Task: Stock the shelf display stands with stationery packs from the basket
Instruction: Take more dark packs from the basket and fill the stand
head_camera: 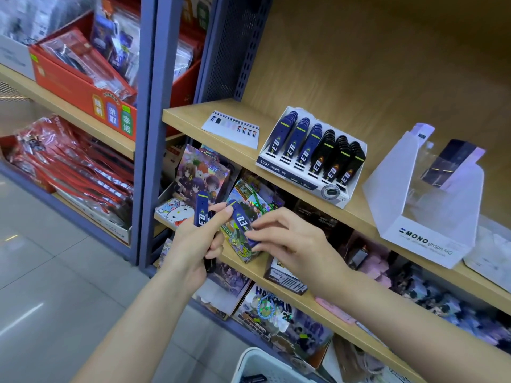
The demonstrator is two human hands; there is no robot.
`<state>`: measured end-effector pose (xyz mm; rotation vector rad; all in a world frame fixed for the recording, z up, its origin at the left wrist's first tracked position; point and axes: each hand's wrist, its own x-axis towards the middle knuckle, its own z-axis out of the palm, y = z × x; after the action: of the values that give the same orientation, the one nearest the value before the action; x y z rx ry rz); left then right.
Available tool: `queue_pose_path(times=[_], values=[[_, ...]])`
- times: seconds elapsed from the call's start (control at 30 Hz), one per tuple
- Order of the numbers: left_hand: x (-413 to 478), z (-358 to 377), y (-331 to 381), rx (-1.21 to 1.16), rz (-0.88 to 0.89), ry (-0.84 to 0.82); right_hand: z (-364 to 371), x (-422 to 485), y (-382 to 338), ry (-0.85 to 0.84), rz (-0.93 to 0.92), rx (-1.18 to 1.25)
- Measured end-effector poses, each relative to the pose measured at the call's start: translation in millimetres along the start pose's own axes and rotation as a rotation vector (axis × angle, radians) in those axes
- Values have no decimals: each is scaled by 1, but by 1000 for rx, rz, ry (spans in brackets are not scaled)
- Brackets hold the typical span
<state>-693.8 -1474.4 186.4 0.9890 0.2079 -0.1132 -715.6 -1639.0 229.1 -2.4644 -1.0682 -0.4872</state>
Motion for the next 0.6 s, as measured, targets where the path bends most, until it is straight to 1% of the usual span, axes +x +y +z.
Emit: queue_pose_path(times=[0.03, 0.07, 0.17, 0.23, 0.27, 0.37, 0.43, 0.47, 0.53, 0.6], values=[[0, 0, 1, -3, 8, 7, 1, 0, -2, -10, 27, 35], [-1, -1, 2, 1, 22, 12, 2, 0, -5, -21, 98, 108], [-3, -2, 4, 96, 98, 9, 4, 7, -16, -27, 442, 396], [-4, 0, 5, 169, 151, -1, 7, 14, -19, 1, 603, 467], [-5, 1, 4, 195, 171, -11, 8, 17, -18, 8, 650, 482], [-8, 4, 3, 239, 206, -43, 8, 24, -15, -45, 708, 459], [-9, 4, 2, 249, 197, -60, 4, 27, -12, -85, 728, 441], [-9, 4, 2, 256, 185, -69, 0, 29, -11, -75, 731, 443], [-10, 3, 2, 271, 160, -85, -13, 34, -7, 3, 728, 438], [-10, 2, 3, 288, 161, -95, -29, 42, -2, 124, 668, 369]])
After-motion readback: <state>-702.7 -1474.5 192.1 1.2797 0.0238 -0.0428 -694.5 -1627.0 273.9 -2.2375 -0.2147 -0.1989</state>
